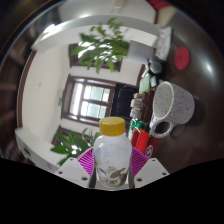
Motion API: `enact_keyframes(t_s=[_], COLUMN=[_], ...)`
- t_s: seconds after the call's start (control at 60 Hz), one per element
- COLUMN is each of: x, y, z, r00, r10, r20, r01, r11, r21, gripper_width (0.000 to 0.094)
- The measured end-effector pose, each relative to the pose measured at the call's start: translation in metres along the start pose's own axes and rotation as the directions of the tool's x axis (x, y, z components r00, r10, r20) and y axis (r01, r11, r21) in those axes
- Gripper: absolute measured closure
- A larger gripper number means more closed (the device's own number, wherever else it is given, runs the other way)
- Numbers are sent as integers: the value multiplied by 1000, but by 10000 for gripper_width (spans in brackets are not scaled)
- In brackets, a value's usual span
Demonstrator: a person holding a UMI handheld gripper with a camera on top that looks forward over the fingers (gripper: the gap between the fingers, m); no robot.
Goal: Pour water
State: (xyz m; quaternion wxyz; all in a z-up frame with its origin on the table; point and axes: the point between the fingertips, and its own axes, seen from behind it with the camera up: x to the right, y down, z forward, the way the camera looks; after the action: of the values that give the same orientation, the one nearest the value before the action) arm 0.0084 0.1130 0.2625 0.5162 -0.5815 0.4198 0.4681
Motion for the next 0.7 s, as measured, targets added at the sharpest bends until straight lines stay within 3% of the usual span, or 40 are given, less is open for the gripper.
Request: enact_keyframes(t_s=[0.2, 0.433, 0.6, 0.683, 0.7], x=[-8, -2, -2, -6, -8], y=[-44, -58, -37, -22, -39], z=[15, 22, 15, 6, 11], r00=[936, 812, 882, 983, 995], r10=[342, 567, 464, 185, 103], r20=[83, 141, 87, 4, -2], r01=[-349, -581, -470, -185, -103], r11=[933, 809, 880, 982, 995], r21=[90, 94, 73, 35, 21], gripper_width=[498, 494, 492, 486, 483])
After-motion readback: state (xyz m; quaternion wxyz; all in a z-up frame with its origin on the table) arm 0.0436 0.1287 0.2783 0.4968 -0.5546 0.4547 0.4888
